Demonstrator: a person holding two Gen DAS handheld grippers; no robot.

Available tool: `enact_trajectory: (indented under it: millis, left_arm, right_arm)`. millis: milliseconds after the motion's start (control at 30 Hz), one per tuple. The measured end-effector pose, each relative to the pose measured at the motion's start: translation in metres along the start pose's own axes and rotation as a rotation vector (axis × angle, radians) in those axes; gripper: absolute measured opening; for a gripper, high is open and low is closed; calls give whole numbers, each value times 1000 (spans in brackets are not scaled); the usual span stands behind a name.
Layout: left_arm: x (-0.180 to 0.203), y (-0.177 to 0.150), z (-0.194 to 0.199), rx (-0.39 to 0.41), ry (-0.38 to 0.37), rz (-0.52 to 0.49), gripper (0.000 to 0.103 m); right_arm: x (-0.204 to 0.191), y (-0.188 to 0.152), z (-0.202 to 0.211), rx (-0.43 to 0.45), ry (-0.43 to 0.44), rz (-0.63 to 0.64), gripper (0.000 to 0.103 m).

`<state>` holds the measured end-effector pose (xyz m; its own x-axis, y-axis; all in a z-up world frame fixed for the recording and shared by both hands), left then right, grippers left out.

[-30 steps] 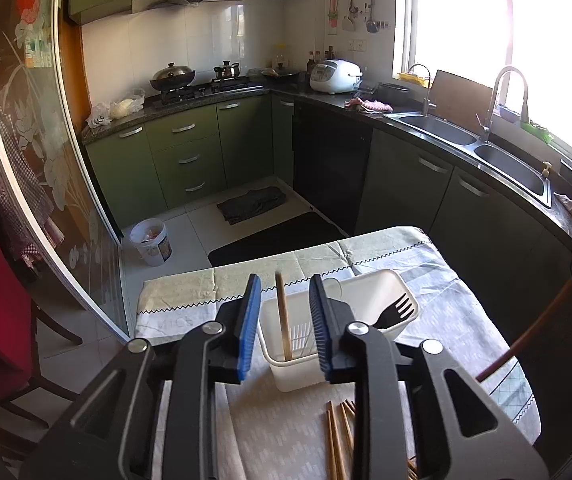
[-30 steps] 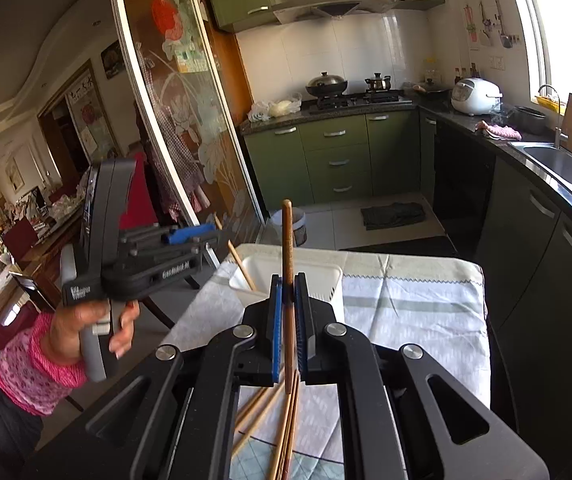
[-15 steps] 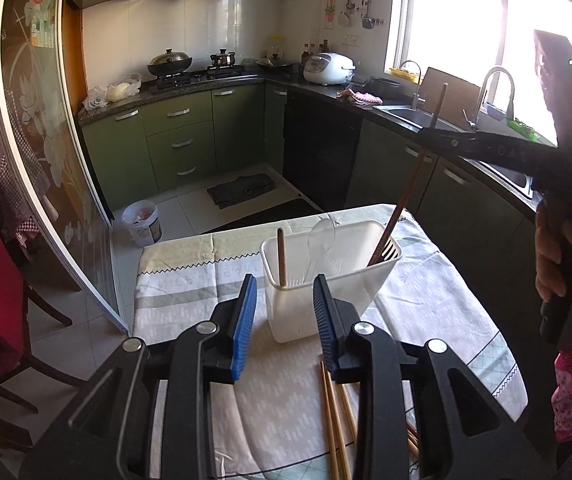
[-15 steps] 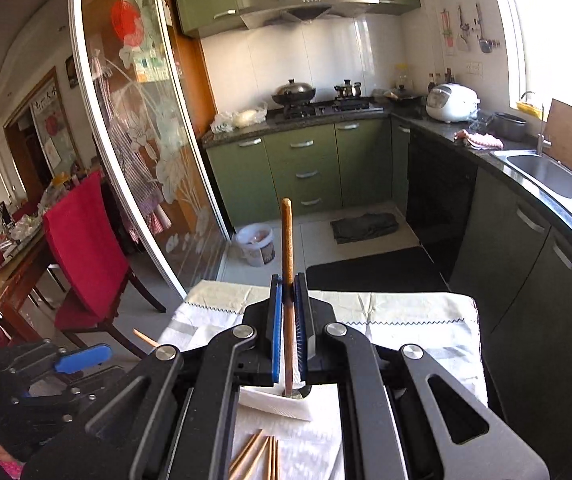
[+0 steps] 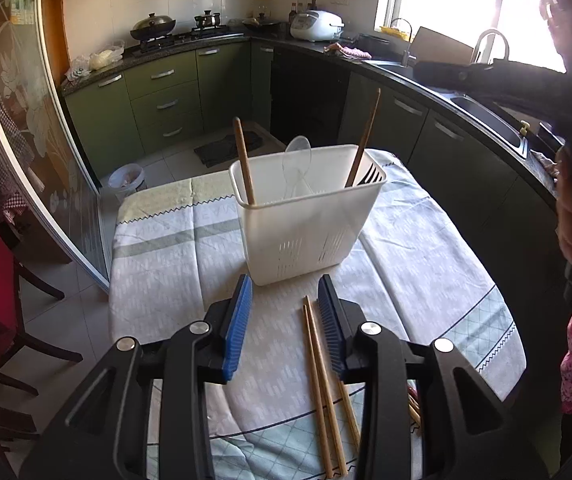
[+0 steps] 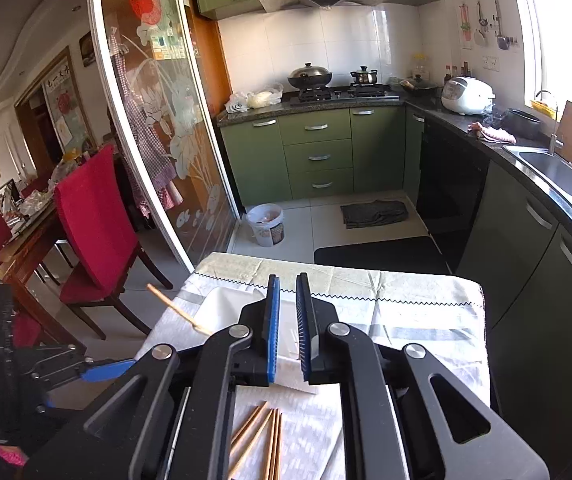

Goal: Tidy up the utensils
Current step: 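Move both tools back down to the remaining chopsticks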

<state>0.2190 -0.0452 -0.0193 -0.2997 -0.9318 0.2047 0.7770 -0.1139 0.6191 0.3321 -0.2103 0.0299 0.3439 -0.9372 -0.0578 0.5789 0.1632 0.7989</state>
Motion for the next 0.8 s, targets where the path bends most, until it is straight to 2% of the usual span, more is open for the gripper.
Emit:
enact_trajectory:
  millis: [133, 200, 400, 600, 800]
  left_arm:
    - [1, -21, -31, -95, -7, 13, 33]
    - [-2, -35, -52, -160, -23, 40, 33]
    - [-7, -67, -103, -316, -29, 69, 33]
    - [-9, -82, -126, -390, -9, 76, 33]
    - [-11, -90, -138, -423, 20, 66, 31]
  right_arm:
    - [8, -34, 40, 8, 32, 2, 10]
    - [15, -58, 52, 0, 31, 2, 15]
    - [39, -136, 65, -64, 20, -48, 15]
    - [60, -181, 57, -139, 27, -96, 15]
    - [66, -195, 48, -172, 64, -132, 16]
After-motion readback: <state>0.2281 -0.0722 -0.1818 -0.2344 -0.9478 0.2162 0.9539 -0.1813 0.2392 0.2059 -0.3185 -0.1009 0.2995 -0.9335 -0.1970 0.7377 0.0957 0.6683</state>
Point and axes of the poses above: each gripper's, at about its wrist camera, not at the fingertips, and z roughly against the way its jaws point, x to its right, y to its top, the point moved 5 cm from there along -z, roughly the way its jaws point, and after that the axes turned 12 degrees about -y, right-handed, at the moved point
